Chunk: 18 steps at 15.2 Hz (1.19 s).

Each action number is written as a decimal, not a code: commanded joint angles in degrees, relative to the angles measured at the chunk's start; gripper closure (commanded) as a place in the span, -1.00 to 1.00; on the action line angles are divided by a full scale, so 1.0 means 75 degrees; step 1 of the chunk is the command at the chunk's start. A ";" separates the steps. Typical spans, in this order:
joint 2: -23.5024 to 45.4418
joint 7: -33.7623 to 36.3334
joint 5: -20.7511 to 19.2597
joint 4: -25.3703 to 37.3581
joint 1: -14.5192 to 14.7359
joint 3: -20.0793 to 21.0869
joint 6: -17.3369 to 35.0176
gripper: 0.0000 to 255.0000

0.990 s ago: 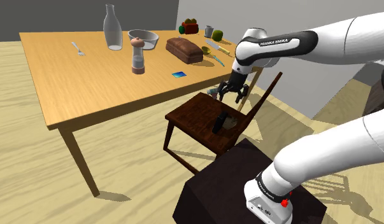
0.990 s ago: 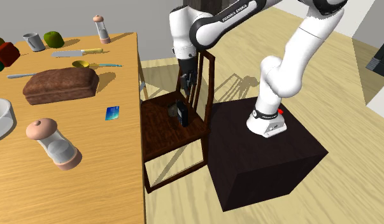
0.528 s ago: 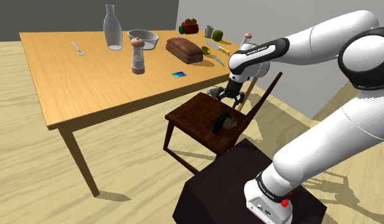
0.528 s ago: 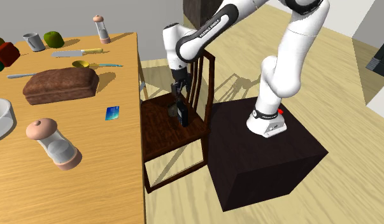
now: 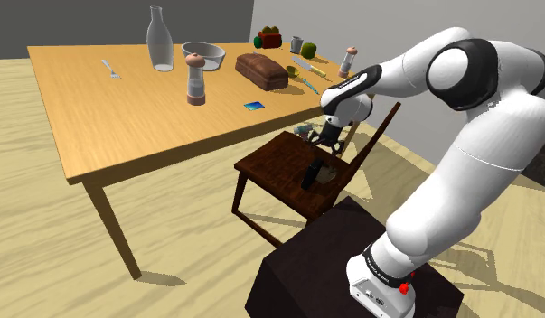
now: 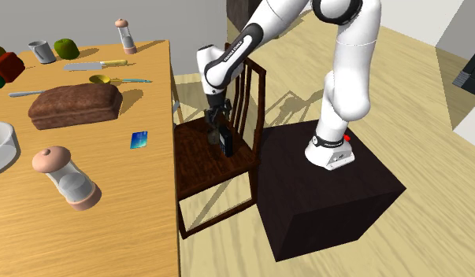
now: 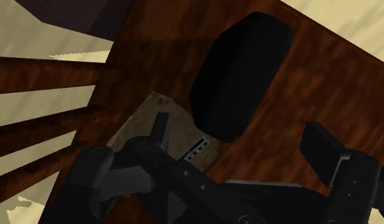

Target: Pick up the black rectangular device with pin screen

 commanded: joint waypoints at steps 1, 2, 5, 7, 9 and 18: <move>0.0210 -0.0080 0.0112 -0.0026 -0.0056 -0.0020 0.0213 -1.00; 0.0296 -0.0118 0.0154 -0.0036 -0.0061 -0.0008 0.0303 -1.00; 0.0560 -0.0234 0.0285 -0.0056 -0.0080 0.0033 0.0571 -1.00; 0.0796 -0.0337 0.0403 -0.0060 -0.0102 0.0075 0.0796 -1.00; 0.0795 -0.0337 0.0403 -0.0060 -0.0103 0.0076 0.0796 -1.00; 0.0782 -0.0338 0.0395 -0.0061 -0.0107 0.0070 0.0782 1.00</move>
